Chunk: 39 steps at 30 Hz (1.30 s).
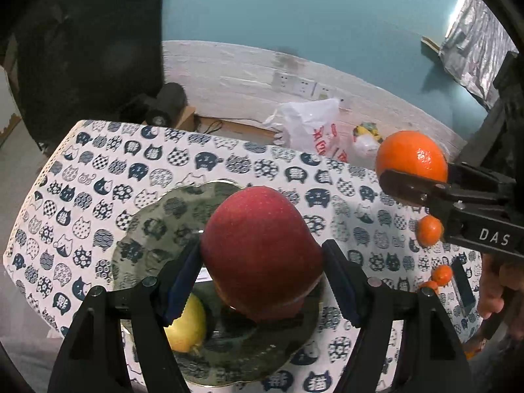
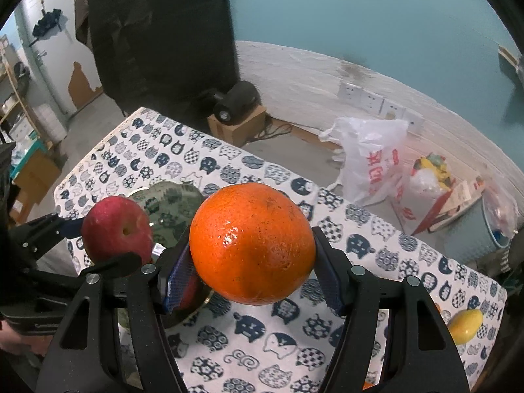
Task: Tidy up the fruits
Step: 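Carry the red apple with the left tool while the right tool carries a large mandarin toward the plate, then lower the apple into the glass plate with the left tool while the right tool lowers the mandarin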
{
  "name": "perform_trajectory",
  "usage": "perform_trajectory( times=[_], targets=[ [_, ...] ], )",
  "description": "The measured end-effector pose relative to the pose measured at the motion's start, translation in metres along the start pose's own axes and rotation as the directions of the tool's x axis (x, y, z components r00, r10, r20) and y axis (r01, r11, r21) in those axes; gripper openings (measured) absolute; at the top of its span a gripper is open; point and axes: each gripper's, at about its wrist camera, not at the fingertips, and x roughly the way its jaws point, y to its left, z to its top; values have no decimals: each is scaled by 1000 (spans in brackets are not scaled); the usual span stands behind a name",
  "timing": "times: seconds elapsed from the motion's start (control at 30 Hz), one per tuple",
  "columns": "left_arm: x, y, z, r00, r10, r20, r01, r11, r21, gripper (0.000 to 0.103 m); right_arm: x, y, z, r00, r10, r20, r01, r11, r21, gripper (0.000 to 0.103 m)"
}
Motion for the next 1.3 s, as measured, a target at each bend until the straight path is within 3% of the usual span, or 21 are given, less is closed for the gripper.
perform_trajectory(
  times=[0.73, 0.93, 1.3],
  targets=[
    [34, 64, -8, 995, 52, -87, -59, 995, -80, 76, 62, 53, 9, 995, 52, -84, -58, 996, -71, 67],
    [52, 77, -11, 990, 25, -137, -43, 990, -136, 76, 76, 58, 7, 992, 62, -108, -70, 995, -72, 67],
    [63, 74, -14, 986, 19, -163, -40, 991, -129, 73, 88, 60, -3, 987, 65, -146, -77, 994, -76, 67]
  ],
)
